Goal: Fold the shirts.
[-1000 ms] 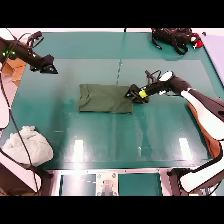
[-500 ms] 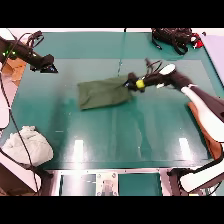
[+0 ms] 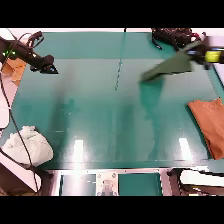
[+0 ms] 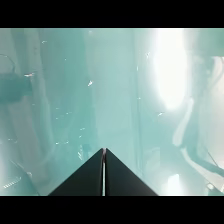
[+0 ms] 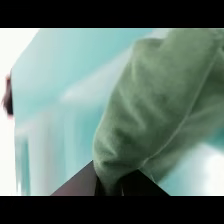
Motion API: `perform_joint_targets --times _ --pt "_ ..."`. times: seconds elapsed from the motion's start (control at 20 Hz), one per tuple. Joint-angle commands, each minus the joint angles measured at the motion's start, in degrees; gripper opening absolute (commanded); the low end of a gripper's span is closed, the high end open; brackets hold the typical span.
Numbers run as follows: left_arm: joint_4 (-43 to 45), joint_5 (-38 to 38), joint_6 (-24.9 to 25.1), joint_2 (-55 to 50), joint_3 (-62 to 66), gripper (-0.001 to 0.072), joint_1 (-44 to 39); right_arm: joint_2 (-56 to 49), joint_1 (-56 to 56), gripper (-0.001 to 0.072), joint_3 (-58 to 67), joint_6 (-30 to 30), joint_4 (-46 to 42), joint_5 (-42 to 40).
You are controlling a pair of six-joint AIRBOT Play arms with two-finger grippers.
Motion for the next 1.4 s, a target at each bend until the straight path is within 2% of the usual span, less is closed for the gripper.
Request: perform_joint_targets --times 0.0,0.25,0.45,0.7,0.9,0.95,1.05,1.2,1.35 --pt "0.00 -0.09 0.00 0.04 -0.02 0.0020 0.04 2.27 -14.99 0.0025 1.62 -0.22 -0.04 5.81" --pt "0.00 -0.13 -0.02 0.04 -0.02 0.0020 0.04 2.91 -28.55 0.0025 3.26 -0.68 -0.72 14.56" --pt "0.00 -0.63 0.00 0.04 -0.02 0.0020 0.04 6.14 -34.21 0.0025 3.56 1.81 -8.11 18.21" --pt "0.00 -1.09 0.00 0.04 -0.02 0.0020 0.04 7.96 -37.53 0.0025 3.39 1.90 -12.66 21.40" --pt "-0.02 -1.27 0.00 0.02 -0.02 0.0020 0.04 7.98 -37.44 0.0025 2.25 1.95 -23.23 27.26" --pt "-0.02 -1.55 0.00 0.02 -0.02 0.0020 0.04 7.98 -37.44 0.0025 2.25 1.92 -23.04 27.12" --pt "-0.02 -1.60 0.00 0.02 -0.02 0.0020 0.04 8.00 -37.46 0.0025 2.95 1.90 -15.82 23.39" --pt "0.00 -1.62 0.00 0.02 -0.02 0.0020 0.04 7.87 -36.81 0.0025 3.74 1.25 3.54 10.73" --pt "0.00 -1.90 -0.04 0.02 -0.02 0.0020 0.04 5.27 -35.93 0.0025 4.15 -0.55 10.73 6.91"
